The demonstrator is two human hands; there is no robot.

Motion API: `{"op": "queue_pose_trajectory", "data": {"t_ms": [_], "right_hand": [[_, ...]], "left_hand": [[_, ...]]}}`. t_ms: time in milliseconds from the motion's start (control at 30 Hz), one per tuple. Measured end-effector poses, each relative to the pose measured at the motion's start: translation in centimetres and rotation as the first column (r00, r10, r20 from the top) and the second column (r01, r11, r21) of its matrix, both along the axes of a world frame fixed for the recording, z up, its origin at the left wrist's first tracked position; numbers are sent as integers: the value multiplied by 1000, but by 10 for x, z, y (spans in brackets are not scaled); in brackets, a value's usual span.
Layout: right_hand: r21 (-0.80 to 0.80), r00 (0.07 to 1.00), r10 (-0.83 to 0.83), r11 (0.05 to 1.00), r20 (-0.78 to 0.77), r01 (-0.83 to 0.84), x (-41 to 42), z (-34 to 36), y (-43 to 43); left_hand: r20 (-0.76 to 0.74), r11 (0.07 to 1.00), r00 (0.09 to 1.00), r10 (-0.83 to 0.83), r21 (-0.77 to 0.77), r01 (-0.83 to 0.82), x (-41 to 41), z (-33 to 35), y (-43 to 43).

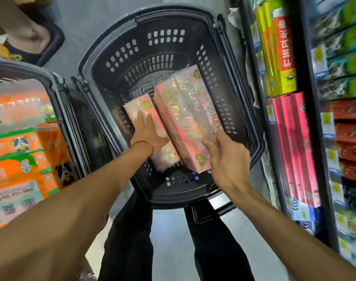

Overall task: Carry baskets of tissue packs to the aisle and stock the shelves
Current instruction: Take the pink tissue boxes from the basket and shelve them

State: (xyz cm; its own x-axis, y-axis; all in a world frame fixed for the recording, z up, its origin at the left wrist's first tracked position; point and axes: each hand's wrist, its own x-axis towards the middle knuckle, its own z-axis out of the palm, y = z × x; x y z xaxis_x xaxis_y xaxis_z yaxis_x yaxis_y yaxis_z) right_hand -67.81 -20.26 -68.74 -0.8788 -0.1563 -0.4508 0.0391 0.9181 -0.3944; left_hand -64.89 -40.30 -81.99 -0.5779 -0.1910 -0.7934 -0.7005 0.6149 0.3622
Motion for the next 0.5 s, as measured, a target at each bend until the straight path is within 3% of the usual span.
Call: {"op": "queue_pose_trajectory", "data": {"t_ms": [67,133,300,367,500], "right_hand": [[-53,1000,-4,999,-28,3,2,13,10],[-102,999,-15,995,-37,11,1,30,23],[-188,998,-48,981,-44,39,-5,74,60],[-264,993,-116,959,-32,103,-9,87,72],[-391,963,-262,881,69,268,-12,102,95]], "left_hand": [[-207,976,960,187,147,-159,-11,26,-16],[-334,949,914,230,285,-135,-25,59,-32],[-295,911,952,-78,366,188,-85,123,-62],[-293,843,931,-216,425,330,-107,135,-61],[-309,725,927,-214,585,363,-125,155,-34]]}}
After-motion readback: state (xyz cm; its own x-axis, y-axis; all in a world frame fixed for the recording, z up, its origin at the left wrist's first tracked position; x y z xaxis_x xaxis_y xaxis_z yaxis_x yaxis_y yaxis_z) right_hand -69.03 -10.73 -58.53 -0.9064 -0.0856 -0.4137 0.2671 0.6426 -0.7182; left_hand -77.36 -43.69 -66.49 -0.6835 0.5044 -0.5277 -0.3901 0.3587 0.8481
